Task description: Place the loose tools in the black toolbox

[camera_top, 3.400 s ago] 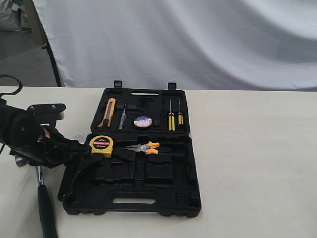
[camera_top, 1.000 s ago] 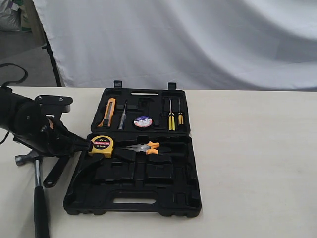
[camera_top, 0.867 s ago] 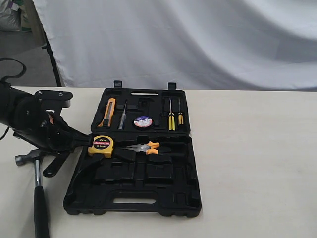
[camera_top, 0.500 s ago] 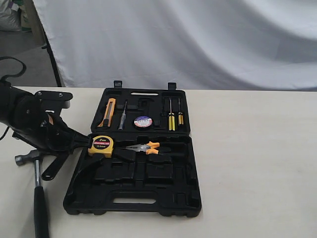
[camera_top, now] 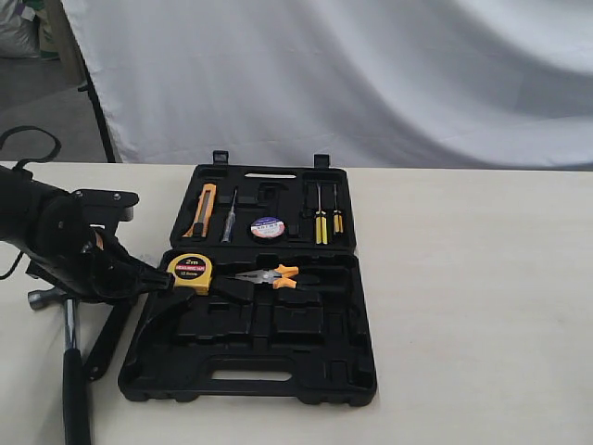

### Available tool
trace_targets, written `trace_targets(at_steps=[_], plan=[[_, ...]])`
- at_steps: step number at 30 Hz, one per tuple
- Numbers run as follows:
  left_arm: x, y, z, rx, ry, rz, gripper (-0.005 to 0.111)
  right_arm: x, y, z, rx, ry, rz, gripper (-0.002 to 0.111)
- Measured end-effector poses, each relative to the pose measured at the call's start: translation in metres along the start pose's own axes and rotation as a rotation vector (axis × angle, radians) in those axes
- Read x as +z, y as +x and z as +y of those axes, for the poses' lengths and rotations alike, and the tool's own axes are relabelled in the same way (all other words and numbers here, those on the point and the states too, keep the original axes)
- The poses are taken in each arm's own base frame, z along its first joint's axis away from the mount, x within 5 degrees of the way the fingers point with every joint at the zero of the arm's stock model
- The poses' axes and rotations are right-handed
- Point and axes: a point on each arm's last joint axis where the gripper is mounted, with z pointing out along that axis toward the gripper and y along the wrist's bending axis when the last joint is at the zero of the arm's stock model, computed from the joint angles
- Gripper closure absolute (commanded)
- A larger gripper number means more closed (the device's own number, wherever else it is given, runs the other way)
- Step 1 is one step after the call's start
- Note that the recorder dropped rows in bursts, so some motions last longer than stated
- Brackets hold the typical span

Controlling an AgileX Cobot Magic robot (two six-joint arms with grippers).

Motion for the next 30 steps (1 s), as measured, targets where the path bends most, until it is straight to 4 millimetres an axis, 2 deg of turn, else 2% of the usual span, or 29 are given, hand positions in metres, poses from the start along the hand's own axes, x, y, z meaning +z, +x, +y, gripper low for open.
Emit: trace_targets(at_steps=[3, 9, 13, 25, 27, 30], plan=[[0.0, 0.0, 0.0, 0.0, 0.0, 0.0, 0.101, 0.0, 0.0, 0.0, 0.0, 0.0, 0.0, 0.108], [0.0, 0.0, 0.0, 0.0, 0.0, 0.001, 0.065, 0.0, 0.0, 0.0, 0.0, 0.0, 0.0, 0.108], [0.001, 0.002, 0.0, 0.008, -0.003, 0.016, 0.052, 0.0, 0.0, 0.0, 0.0, 0.0, 0.0, 0.108], [0.015, -0.001, -0.001, 0.027, 0.009, -0.028, 0.054, 0.0, 0.0, 0.0, 0.0, 0.0, 0.0, 0.108], [0.015, -0.001, -0.001, 0.029, 0.01, -0.032, 0.06, 0.0, 0.0, 0.0, 0.0, 0.0, 0.0, 0.108], [0.015, -0.002, -0.001, 0.031, 0.011, -0.04, 0.079, 0.0, 0.0, 0.0, 0.0, 0.0, 0.0, 0.108]])
